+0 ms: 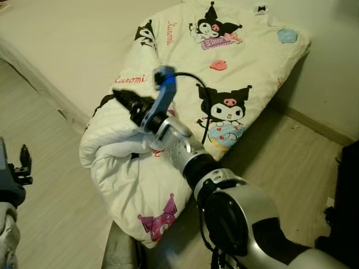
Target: Clean up the room
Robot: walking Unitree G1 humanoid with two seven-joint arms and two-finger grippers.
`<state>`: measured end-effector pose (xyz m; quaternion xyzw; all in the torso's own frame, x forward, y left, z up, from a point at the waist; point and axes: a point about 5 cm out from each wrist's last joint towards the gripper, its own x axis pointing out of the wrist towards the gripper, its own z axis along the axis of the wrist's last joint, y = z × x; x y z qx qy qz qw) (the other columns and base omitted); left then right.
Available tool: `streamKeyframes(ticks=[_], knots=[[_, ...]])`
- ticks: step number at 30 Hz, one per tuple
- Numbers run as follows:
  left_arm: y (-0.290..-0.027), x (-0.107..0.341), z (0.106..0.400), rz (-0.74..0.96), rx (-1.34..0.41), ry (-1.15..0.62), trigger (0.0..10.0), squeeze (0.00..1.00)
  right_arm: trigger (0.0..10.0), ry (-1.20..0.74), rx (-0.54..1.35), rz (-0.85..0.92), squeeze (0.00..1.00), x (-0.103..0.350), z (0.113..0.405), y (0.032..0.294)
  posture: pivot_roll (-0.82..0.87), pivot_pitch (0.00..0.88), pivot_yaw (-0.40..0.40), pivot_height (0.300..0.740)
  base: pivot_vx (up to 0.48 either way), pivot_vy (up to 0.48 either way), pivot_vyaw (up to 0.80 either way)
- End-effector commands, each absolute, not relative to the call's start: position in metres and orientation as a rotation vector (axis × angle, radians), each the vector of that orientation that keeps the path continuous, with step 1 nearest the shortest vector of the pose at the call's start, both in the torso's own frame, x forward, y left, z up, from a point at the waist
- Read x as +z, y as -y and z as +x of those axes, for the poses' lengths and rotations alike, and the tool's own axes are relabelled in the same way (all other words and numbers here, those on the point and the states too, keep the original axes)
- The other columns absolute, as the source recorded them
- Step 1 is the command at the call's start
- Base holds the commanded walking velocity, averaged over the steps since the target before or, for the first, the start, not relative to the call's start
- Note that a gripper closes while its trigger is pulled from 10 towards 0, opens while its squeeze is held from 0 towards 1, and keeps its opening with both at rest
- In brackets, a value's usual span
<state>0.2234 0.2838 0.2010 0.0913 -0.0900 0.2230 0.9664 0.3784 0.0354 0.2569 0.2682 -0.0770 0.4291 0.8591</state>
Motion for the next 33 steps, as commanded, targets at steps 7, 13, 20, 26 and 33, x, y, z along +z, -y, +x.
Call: streamKeyframes(ticks=[7,13,20,26,33], knots=[[-0.261,0.167,0.243,0.129,0.325,0.073,10.0,0.00,10.0,0.253,0.678,0.265,0.00,0.223,0.381,0.002,0.09,0.283,0.061,0.582,0.000,0.000,0.00],[-0.245,0.154,0.256,0.107,0.249,0.029,10.0,0.00,10.0,0.200,0.505,0.187,0.00,0.189,0.382,0.043,0.05,0.259,0.074,0.582,0.000,0.000,0.00],[-0.219,0.144,0.269,0.152,0.149,0.015,10.0,0.00,10.0,0.118,0.280,0.098,0.00,0.137,0.360,0.107,0.00,0.233,0.088,0.582,0.000,0.000,0.00],[-0.218,0.139,0.268,0.128,0.187,0.005,10.0,0.00,10.0,0.103,0.171,0.009,0.00,0.124,0.344,0.136,-0.02,0.213,0.082,0.582,0.000,0.000,0.00],[-0.221,0.140,0.267,0.099,0.275,0.045,10.0,0.00,10.0,0.087,0.094,-0.027,0.00,0.113,0.328,0.158,-0.04,0.197,0.071,0.592,0.000,0.000,0.00]])
